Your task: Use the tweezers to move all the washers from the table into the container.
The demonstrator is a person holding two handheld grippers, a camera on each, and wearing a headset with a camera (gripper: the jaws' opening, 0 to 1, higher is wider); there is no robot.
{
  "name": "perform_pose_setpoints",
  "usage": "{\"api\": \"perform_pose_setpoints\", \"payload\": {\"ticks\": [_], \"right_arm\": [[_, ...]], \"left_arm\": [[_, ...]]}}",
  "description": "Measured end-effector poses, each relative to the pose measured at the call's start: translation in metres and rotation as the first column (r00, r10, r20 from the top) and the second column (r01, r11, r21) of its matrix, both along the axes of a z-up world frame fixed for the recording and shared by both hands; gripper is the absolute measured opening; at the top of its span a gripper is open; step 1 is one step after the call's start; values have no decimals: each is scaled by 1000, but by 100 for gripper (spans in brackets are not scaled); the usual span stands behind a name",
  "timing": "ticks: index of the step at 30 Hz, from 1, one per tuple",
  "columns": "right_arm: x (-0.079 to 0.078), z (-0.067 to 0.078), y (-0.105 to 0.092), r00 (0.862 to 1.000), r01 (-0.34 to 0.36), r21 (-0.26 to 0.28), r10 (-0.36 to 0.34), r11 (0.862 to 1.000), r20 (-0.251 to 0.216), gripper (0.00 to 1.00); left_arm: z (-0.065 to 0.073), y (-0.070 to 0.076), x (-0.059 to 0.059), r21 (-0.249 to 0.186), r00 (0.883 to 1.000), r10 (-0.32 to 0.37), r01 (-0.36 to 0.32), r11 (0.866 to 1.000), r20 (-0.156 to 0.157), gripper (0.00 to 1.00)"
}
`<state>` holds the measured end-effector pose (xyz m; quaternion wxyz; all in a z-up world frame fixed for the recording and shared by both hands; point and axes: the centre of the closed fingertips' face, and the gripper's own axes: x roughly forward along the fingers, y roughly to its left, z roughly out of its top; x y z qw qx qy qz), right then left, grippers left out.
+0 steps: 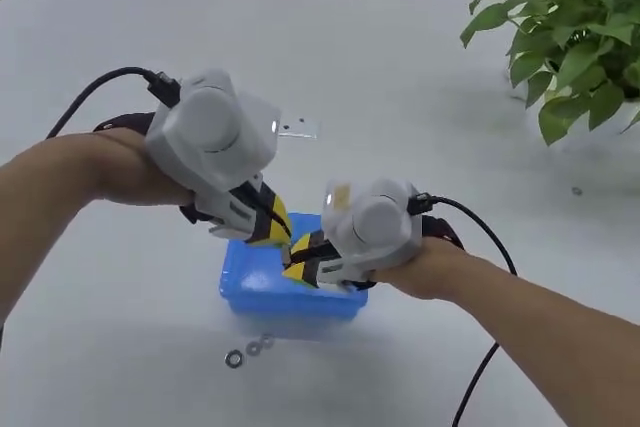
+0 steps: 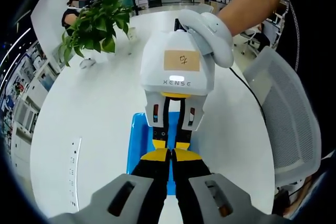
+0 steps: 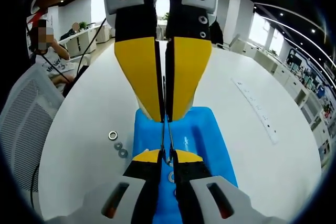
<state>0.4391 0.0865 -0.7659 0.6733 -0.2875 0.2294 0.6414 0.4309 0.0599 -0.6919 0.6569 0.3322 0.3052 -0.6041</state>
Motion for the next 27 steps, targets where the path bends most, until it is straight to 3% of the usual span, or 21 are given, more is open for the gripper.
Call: {"api": "perform_pose_setpoints", "payload": {"ticks": [10,27], "right_arm": [[1,-10,-1,1000,0,-8,0,1000,-14,10],[2,-14,0,1000,-8,-19,8,1000,-9,10]], "left_arm": [[-10,-1,3,-2,1000,2,-2,1000,-10,5],[-14,1,5,2,1000,1,-1,1000,-3,5]]}}
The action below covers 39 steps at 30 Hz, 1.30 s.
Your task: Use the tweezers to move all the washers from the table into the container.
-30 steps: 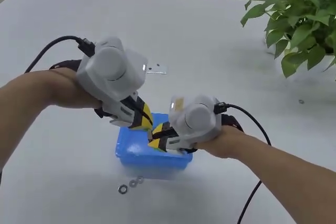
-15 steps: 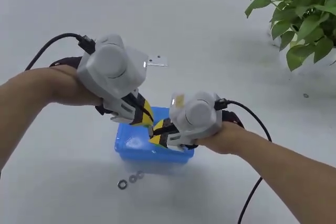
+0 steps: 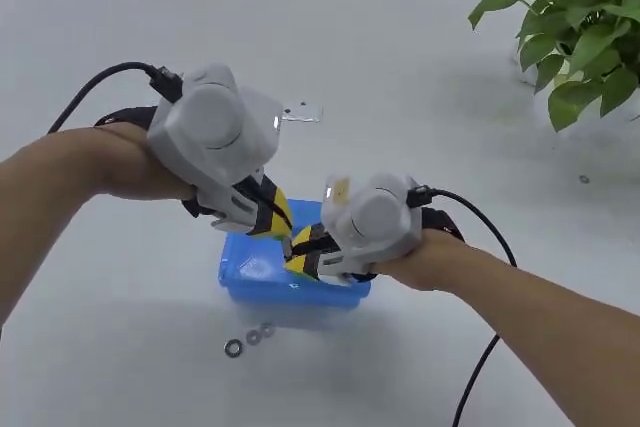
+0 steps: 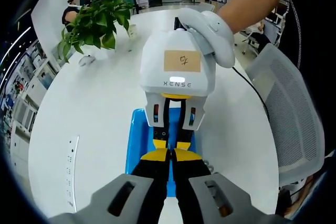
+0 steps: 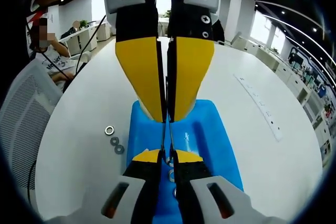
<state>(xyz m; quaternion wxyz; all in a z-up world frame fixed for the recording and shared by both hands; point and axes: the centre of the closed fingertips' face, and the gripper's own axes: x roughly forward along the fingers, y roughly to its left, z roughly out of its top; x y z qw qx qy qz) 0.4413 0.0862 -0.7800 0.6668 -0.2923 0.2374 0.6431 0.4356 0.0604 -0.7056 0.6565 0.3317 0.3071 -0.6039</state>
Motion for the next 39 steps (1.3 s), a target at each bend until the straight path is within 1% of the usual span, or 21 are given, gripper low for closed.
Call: {"api": "perform_pose_setpoints", "payload": {"ticks": [9,16,27,32,39], "right_arm": [[0,0,1,1000,-3,-4,3,1000,3,11],[0,3,1,1000,-1,-1,1,1000,9,11],[-4,14,0,1000,5,9,-6,1000,21,11],[-5,21,0,999,11,17,-12,1000,31,11],[-13,30,0,999,15,25,-16,1000,40,11]], "left_arm": [[0,1,0,1,1000,0,0,1000,1,5],[3,0,-1,-4,1000,2,-2,1000,3,5],[14,-2,-6,-8,1000,4,-4,1000,18,5],[21,-2,-9,-12,1000,9,-9,1000,30,5],[30,-3,-15,-11,999,11,-11,1000,36,5]]}}
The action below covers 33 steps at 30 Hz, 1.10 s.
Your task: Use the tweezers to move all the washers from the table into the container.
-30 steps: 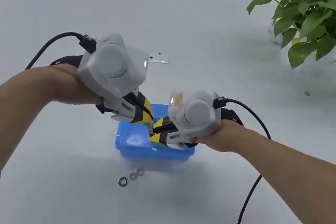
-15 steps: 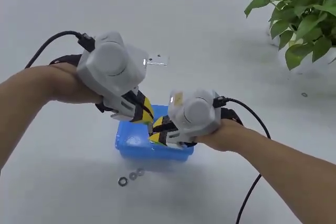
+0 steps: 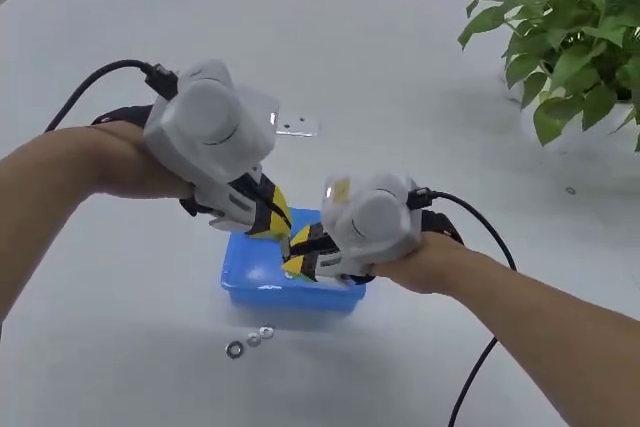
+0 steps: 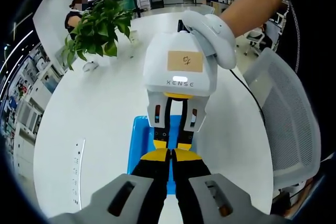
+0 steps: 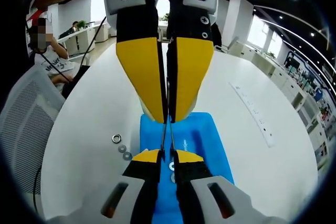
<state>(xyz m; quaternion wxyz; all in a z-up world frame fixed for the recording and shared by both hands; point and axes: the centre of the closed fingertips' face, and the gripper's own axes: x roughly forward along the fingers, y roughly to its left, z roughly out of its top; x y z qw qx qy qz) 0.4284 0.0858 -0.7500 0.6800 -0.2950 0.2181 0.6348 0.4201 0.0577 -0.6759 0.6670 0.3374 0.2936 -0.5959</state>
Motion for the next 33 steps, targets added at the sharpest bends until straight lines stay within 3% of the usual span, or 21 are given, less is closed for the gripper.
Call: {"api": "perform_pose_setpoints", "payload": {"ticks": [19,33], "right_arm": [[-20,22,2,999,-5,11,5,1000,34,11],[-34,26,5,999,-18,12,18,1000,42,12]], "left_arm": [[21,4,-23,9,1000,2,-2,1000,21,5],[25,8,-37,19,1000,3,-3,1000,23,5]]}}
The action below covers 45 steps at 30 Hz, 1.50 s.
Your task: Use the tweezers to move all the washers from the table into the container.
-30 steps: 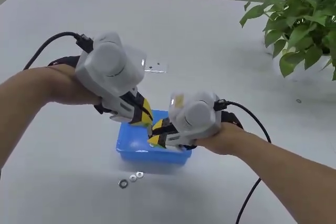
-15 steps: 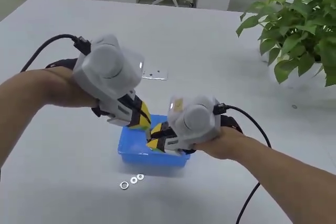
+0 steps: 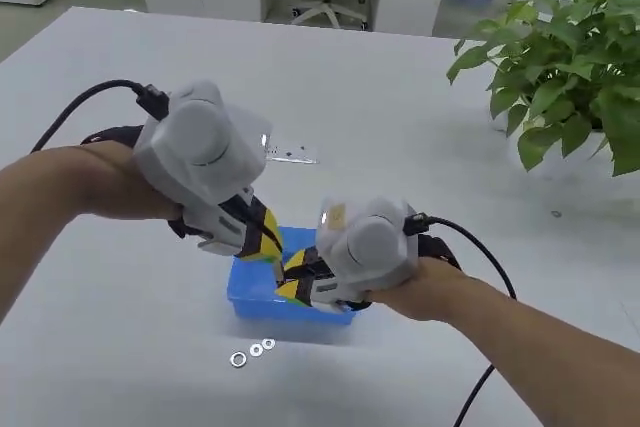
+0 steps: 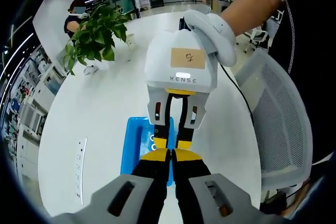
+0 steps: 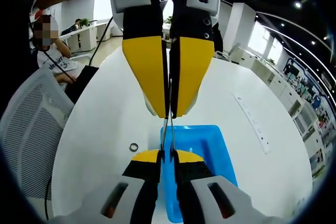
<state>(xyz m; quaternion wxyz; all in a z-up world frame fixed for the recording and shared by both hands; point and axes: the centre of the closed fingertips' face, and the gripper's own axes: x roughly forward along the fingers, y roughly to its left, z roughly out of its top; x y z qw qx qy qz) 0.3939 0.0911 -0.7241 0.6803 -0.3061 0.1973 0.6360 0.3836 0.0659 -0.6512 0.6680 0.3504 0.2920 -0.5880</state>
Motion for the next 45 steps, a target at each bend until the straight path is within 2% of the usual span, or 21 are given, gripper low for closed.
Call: {"api": "perform_pose_setpoints", "payload": {"ticks": [7,20,27,45], "right_arm": [[-8,-3,3,1000,-8,2,8,1000,-12,12],[-19,-16,8,999,-29,-7,29,1000,-34,12],[-23,-27,9,998,-34,-9,33,999,-44,12],[-33,-53,10,996,-42,-13,40,999,-86,12]], "left_arm": [[-3,3,-6,1,1000,5,-5,1000,-11,5],[-16,7,-15,14,999,8,-7,1000,-38,5],[-26,6,-18,16,999,10,-9,1000,-50,5],[-52,6,-27,22,994,6,-4,1000,-107,5]]}}
